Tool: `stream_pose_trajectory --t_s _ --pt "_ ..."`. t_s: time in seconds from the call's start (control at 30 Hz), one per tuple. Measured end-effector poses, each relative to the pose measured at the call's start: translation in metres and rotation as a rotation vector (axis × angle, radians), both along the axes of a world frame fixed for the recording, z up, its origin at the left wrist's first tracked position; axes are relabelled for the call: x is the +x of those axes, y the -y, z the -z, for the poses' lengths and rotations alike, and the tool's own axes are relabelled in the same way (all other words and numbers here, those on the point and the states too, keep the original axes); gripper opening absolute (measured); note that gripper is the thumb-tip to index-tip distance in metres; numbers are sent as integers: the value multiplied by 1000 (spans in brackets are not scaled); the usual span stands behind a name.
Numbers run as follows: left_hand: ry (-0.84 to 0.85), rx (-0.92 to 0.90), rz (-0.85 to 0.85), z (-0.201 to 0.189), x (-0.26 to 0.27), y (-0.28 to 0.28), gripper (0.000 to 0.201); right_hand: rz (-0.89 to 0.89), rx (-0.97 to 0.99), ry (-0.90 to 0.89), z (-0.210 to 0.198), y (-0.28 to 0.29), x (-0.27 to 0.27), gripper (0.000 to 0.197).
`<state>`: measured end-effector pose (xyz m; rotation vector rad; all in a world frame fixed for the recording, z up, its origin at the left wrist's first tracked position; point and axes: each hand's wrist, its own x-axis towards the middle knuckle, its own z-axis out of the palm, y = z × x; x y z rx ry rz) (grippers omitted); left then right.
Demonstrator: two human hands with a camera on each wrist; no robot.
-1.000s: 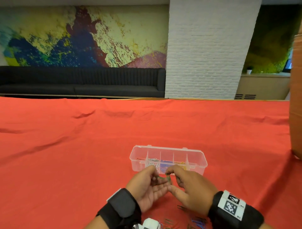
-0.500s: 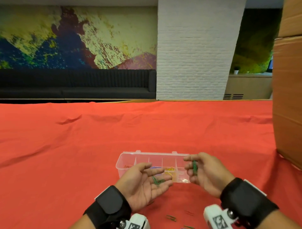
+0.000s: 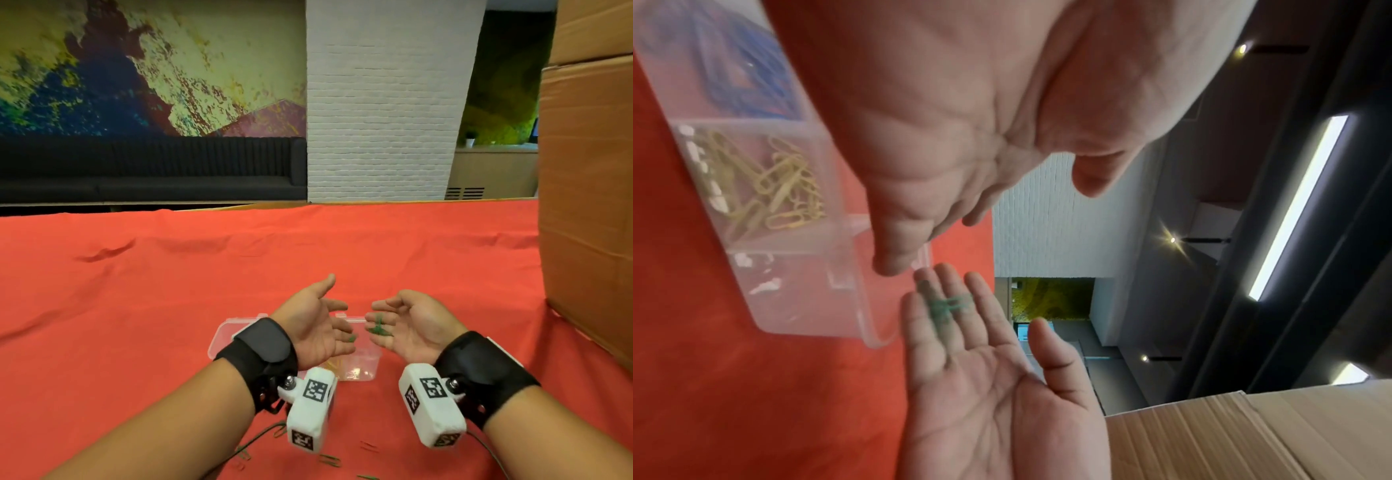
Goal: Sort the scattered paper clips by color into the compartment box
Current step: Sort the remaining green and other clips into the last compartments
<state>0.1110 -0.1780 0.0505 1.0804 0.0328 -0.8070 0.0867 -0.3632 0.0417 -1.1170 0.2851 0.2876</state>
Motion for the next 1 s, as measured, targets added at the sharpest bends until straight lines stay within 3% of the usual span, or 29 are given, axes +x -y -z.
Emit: stream_pose_trajectory --t_s 0.1,0.17,0.27,0.4,0.47,0.57,0.63,0.67,0.77,1.0 --pt "33 11 15 -5 1 -7 80 -64 -38 -1 -2 -6 4 36" --pt "118 90 -23 -10 -6 -18 61 -96 -99 17 -4 -8 5 34" --pt "340 269 -77 -11 -23 -45 27 -84 -172 80 -6 -9 0 31" --pt "709 643 107 -5 -55 -100 17 -75 -348 223 -8 -6 -25 12" --pt "854 881 233 4 -70 -129 11 -172 -611 297 -6 -5 -42 10" --pt "1022 1278 447 24 -92 -163 16 -557 -1134 405 12 -9 -65 5" --pt "1052 1491 532 37 -103 -177 25 -794 -1455 445 29 -15 -77 8" --pt "1036 1544 536 41 -106 -182 29 -832 -1572 470 36 -19 -81 11" --pt "983 1557 481 47 -109 -190 29 -765 -1686 513 45 -32 -85 16" --pt "1056 1594 487 55 -112 -191 34 -769 -1627 431 53 -44 -81 12"
